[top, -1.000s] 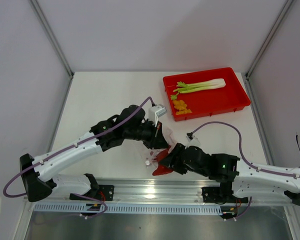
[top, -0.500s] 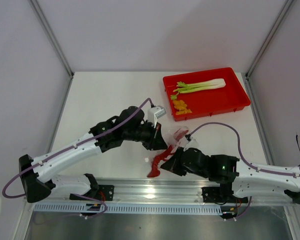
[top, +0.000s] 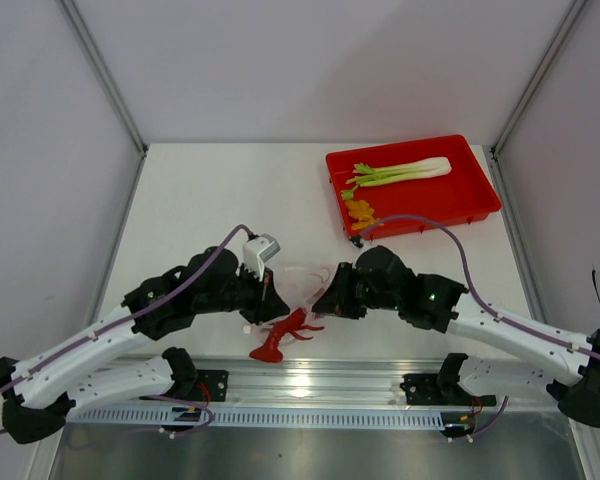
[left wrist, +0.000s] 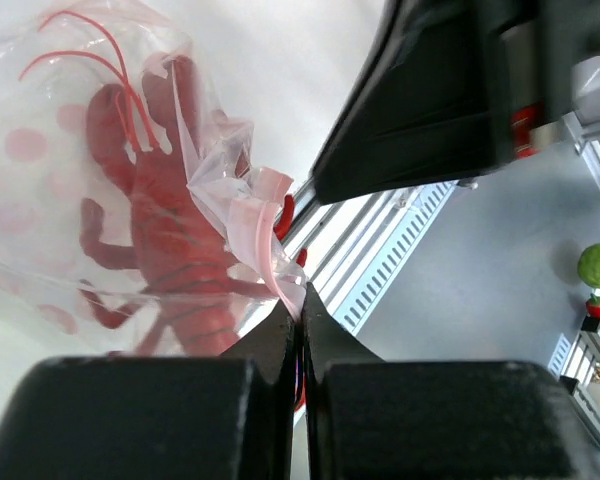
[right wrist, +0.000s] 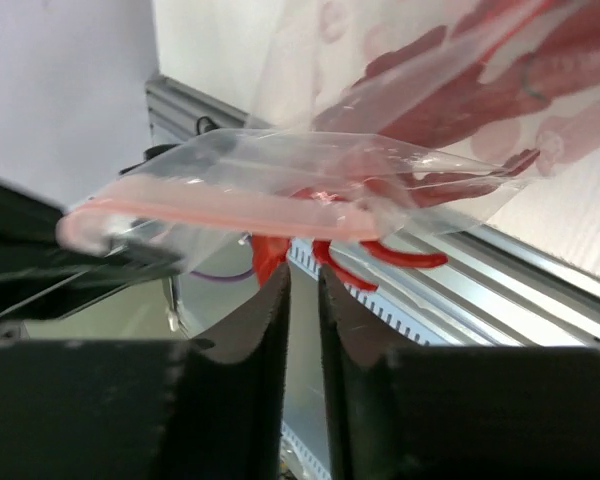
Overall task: Place the food in the zip-top bag and seal the zipper
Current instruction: Place the fake lobster in the zipper food storage bag.
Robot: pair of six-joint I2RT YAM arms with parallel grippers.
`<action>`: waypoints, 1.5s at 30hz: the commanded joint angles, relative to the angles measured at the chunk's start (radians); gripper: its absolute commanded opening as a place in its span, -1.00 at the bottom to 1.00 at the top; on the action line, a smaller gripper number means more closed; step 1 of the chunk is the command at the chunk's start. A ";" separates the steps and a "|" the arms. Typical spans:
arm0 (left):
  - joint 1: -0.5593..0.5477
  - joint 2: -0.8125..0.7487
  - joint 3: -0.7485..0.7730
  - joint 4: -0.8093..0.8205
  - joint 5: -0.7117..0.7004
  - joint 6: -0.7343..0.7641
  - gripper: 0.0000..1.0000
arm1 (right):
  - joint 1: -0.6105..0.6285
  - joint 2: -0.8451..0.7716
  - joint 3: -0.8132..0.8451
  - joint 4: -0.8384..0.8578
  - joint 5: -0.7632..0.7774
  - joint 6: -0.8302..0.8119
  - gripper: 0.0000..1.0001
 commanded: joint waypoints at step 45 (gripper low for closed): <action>-0.005 0.354 0.257 0.306 0.268 -0.068 -0.99 | 0.279 -0.391 -0.249 -0.014 0.168 0.090 0.39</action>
